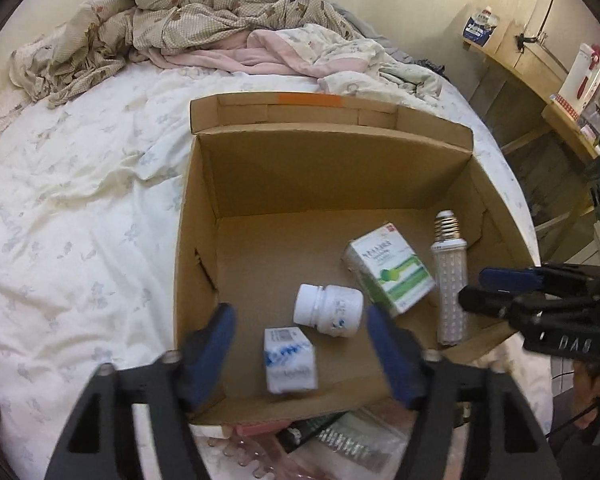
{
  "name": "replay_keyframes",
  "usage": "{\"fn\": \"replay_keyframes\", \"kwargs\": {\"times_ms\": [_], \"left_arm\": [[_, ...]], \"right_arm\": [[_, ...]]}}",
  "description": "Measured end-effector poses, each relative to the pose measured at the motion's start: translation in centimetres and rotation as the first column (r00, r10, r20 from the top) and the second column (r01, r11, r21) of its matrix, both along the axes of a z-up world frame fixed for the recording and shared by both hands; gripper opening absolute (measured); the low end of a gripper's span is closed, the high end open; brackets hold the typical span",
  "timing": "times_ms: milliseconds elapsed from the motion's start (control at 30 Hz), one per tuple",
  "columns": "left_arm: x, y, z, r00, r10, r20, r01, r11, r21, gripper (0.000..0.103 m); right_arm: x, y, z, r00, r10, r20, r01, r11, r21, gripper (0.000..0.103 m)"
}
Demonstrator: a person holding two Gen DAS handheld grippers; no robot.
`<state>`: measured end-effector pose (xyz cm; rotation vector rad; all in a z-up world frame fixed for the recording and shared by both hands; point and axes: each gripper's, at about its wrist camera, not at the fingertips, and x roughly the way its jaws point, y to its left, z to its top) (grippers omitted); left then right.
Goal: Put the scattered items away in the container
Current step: 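Lower the bulb and small box into the cardboard box and open both grippers, then grasp the pink translucent item with the left gripper while the right grasps the red box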
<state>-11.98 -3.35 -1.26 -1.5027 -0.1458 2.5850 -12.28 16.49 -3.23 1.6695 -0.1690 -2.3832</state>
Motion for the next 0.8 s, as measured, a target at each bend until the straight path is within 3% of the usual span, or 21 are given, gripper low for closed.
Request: {"fn": "replay_keyframes", "kwargs": {"times_ms": [233, 333, 600, 700, 800], "left_arm": [[1.6, -0.9, 2.9, 0.998, 0.016, -0.067, -0.014, 0.999, 0.031, 0.073], [2.3, -2.6, 3.7, 0.998, 0.04, -0.048, -0.037, 0.997, 0.062, 0.073], [5.7, -8.5, 2.6, 0.972, 0.222, 0.074, -0.232, 0.957, 0.172, 0.073], [6.5, -9.2, 0.6, 0.962, 0.226, 0.153, -0.254, 0.946, 0.203, 0.073], [7.3, -8.8, -1.9, 0.95, 0.174, 0.26, -0.235, 0.945, 0.226, 0.073]], "right_arm": [[0.4, 1.3, 1.6, 0.998, -0.049, -0.044, 0.048, 0.998, -0.028, 0.057], [0.8, 2.1, 2.3, 0.996, -0.072, -0.056, 0.069, 0.996, -0.055, 0.057], [2.4, 1.8, 3.6, 0.995, -0.054, -0.083, 0.048, 0.996, -0.07, 0.057], [3.3, 1.6, 3.9, 0.995, -0.05, -0.083, 0.043, 0.995, -0.087, 0.057], [4.2, 1.7, 4.0, 0.996, -0.052, -0.077, 0.044, 0.994, -0.099, 0.057]]}}
